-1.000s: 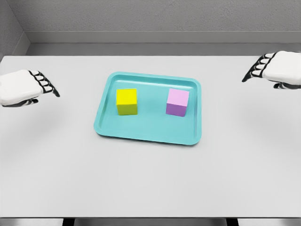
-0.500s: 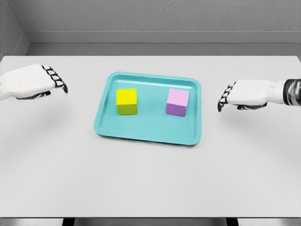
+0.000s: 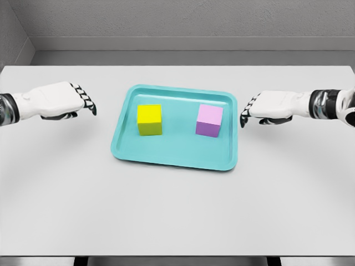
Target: Push two cubes
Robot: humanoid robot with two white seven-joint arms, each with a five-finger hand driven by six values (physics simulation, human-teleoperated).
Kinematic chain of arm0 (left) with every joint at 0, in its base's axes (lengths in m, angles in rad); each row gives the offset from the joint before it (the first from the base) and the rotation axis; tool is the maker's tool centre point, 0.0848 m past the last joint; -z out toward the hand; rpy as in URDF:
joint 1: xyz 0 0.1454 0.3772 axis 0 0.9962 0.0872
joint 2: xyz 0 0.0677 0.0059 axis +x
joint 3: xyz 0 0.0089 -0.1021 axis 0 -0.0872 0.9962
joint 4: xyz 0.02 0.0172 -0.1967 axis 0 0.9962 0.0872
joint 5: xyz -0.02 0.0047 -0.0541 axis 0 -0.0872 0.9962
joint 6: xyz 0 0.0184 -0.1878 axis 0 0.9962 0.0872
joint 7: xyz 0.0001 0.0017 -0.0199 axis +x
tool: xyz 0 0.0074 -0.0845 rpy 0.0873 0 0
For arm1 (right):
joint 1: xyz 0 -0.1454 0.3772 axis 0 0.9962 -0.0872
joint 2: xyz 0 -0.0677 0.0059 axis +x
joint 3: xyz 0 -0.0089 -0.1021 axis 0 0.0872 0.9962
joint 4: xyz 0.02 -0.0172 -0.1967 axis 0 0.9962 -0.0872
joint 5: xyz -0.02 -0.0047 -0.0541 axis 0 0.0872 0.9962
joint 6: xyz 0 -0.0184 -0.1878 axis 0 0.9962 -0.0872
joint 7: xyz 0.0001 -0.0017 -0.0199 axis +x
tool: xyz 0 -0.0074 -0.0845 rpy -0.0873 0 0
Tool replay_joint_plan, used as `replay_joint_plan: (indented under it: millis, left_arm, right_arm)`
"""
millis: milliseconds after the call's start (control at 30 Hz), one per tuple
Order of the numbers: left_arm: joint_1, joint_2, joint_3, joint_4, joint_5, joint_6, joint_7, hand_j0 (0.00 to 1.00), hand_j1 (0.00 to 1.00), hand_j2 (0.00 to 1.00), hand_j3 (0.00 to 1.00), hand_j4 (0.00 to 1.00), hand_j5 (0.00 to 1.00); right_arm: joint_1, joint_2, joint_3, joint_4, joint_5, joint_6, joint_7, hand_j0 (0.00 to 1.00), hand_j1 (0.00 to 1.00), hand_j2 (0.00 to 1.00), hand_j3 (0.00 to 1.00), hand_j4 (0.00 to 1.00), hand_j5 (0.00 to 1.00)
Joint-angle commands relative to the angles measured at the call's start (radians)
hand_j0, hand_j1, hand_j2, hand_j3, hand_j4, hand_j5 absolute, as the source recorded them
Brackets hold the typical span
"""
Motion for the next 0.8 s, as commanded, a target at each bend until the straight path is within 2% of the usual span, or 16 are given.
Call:
replay_joint_plan:
  millis: [0, 133, 300, 400, 633, 767]
  left_arm:
    - [-0.002, -0.02, -0.005, 0.019, 0.004, 0.002, -0.007, 0.62, 0.62, 0.62, 0.62, 0.62, 0.62]
    - [-0.026, -0.035, -0.019, 0.025, 0.004, 0.002, -0.025, 0.62, 0.62, 0.62, 0.62, 0.62, 0.62]
    - [-0.049, -0.095, -0.02, 0.028, 0.004, 0.002, -0.054, 0.63, 0.63, 0.63, 0.63, 0.63, 0.63]
    - [-0.08, -0.11, -0.051, 0.031, 0.004, 0.002, -0.062, 0.63, 0.63, 0.63, 0.63, 0.63, 0.63]
    - [-0.095, -0.165, -0.069, 0.096, 0.004, 0.002, -0.095, 0.63, 0.63, 0.63, 0.63, 0.63, 0.63]
    - [-0.095, -0.172, -0.077, 0.096, 0.002, 0.002, -0.097, 0.63, 0.63, 0.63, 0.63, 0.63, 0.63]
  right_arm:
    - [0.0, 0.014, 0.001, 0.016, 0.006, 0.002, 0.0, 0.6, 0.6, 0.6, 0.6, 0.6, 0.6]
    - [-0.002, 0.043, 0.001, 0.019, 0.022, 0.002, 0.001, 0.6, 0.6, 0.6, 0.6, 0.6, 0.6]
    - [-0.006, 0.06, 0.001, 0.028, 0.025, 0.002, 0.001, 0.6, 0.6, 0.6, 0.6, 0.6, 0.6]
    - [-0.008, 0.084, 0.001, 0.052, 0.035, 0.002, 0.001, 0.6, 0.6, 0.6, 0.6, 0.6, 0.6]
    - [-0.014, 0.098, 0.001, 0.045, 0.035, 0.002, 0.001, 0.6, 0.6, 0.6, 0.6, 0.6, 0.6]
    - [-0.014, 0.12, 0.007, 0.048, 0.045, 0.002, 0.001, 0.6, 0.6, 0.6, 0.6, 0.6, 0.6]
